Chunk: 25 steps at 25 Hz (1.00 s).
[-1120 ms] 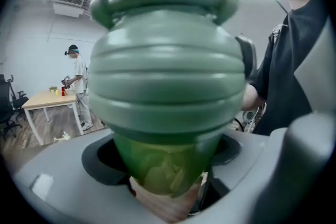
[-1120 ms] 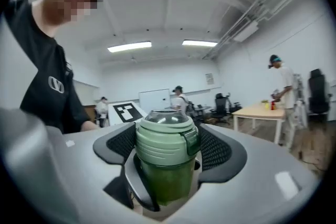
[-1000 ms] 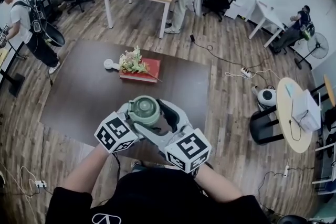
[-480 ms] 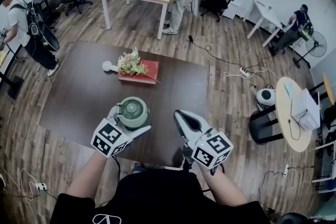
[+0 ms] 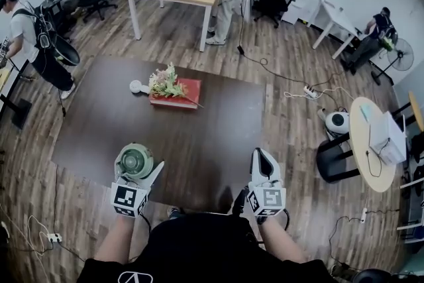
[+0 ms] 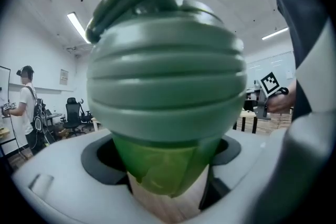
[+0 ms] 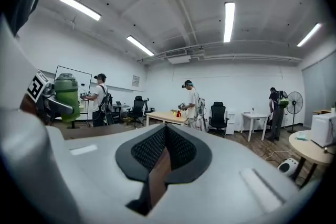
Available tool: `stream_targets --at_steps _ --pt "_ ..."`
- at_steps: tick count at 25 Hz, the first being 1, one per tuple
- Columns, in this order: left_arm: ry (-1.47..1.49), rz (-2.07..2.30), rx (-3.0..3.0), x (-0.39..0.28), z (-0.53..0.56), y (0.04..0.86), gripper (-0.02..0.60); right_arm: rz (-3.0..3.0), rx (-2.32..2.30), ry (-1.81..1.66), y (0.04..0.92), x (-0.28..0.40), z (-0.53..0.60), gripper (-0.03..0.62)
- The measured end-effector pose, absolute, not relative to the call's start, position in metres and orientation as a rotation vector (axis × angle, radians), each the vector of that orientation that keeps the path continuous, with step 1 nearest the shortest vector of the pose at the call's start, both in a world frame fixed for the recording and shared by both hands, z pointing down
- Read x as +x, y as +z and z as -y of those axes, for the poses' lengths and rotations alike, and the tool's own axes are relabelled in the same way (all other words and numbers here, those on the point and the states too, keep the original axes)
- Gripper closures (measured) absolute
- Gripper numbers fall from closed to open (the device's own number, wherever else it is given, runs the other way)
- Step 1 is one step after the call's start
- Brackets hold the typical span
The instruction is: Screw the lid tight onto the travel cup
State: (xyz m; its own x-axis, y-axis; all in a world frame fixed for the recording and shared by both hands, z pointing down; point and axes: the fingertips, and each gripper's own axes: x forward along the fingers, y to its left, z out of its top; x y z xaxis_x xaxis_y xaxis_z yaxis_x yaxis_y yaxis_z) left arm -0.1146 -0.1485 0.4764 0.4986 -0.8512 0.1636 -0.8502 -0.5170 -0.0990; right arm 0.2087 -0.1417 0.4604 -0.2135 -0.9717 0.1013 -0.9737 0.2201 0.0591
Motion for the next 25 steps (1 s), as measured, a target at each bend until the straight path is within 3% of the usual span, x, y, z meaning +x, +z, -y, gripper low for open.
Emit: stream_targets --at_steps 25 --pt "-0.370 -1.622 -2.692 -0.119 0.150 0.482 0.169 2.321 1.912 0.036 0.458 0.217 0.138 0.589"
